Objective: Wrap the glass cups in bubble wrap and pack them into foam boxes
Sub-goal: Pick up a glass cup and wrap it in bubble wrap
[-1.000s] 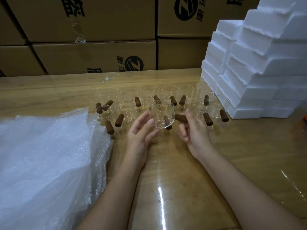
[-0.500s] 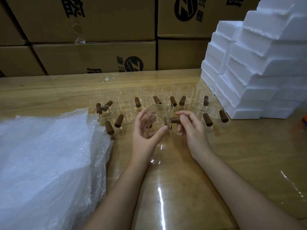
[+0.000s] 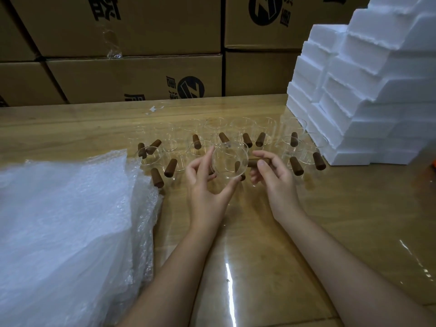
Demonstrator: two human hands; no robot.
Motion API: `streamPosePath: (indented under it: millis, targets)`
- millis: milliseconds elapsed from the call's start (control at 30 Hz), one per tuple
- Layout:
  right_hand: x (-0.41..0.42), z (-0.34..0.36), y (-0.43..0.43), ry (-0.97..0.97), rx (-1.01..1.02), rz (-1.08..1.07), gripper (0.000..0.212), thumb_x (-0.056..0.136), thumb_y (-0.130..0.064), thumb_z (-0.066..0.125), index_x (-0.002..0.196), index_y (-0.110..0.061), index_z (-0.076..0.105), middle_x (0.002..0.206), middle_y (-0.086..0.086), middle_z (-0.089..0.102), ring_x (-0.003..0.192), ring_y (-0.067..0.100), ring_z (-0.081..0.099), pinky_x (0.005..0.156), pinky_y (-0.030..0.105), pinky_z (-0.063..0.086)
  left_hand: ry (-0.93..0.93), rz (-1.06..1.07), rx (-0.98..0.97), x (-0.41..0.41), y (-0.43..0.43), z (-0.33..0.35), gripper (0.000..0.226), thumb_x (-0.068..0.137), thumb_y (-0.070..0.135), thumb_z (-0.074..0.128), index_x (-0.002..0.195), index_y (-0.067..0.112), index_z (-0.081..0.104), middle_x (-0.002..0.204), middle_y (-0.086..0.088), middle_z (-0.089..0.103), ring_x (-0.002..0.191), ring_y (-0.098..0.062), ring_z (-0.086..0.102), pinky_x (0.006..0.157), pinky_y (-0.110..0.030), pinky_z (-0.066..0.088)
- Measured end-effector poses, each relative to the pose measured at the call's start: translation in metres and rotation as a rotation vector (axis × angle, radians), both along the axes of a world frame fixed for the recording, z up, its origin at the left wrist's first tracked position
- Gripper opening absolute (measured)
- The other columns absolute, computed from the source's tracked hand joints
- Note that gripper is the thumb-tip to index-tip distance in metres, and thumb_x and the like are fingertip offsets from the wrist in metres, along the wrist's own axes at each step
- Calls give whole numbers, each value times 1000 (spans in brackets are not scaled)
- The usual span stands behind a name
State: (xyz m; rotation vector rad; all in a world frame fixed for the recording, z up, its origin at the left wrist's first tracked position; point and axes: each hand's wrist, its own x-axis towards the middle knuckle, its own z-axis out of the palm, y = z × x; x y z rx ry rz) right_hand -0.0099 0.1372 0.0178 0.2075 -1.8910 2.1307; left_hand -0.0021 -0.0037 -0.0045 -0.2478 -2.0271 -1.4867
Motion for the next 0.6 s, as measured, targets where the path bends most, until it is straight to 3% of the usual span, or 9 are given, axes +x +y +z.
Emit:
streamPosePath:
  millis: [100, 233, 333, 467, 600]
  targets:
    - [-1, 0, 1, -53, -48, 33, 15, 98, -15, 50, 95, -15, 64, 58, -6, 60, 54, 6, 54, 53, 17, 45, -2, -2, -6, -1, -2, -1, 77, 73, 25, 81, 134, 41, 37, 114, 21, 36, 107, 10, 42, 88, -15, 45]
    - [-4, -2, 0, -147, -29, 58, 26, 96, -35, 49, 86, -14, 61, 48, -7, 50, 42, 5, 43, 42, 13, 35, 31, -10, -72, -1, 0, -1, 81, 71, 15, 82, 132, 43, 37, 115, 18, 37, 103, 0, 43, 83, -27, 47]
    - [-6, -3, 0, -164, -143, 72, 20, 98, -23, 49, 85, -17, 63, 51, -7, 52, 47, 4, 46, 46, 15, 39, -30, -100, -7, 1, 1, 3, 81, 73, 9, 77, 133, 44, 37, 124, 18, 39, 110, -2, 47, 84, -28, 50]
    - [-9, -5, 2, -111, -212, 35, 19, 95, -16, 50, 83, -20, 64, 56, -5, 56, 53, 6, 50, 50, 17, 42, -98, -321, 183, 9, 2, 8, 66, 75, 24, 65, 136, 35, 43, 143, 13, 39, 125, -8, 48, 90, -27, 51]
    - [-9, -3, 2, -74, -177, 12, 22, 82, -20, 50, 72, -32, 66, 61, -7, 58, 55, 6, 50, 51, 17, 41, -242, -343, 350, 8, 6, 10, 61, 72, 45, 66, 128, 34, 46, 135, 7, 52, 116, -15, 59, 95, -39, 51]
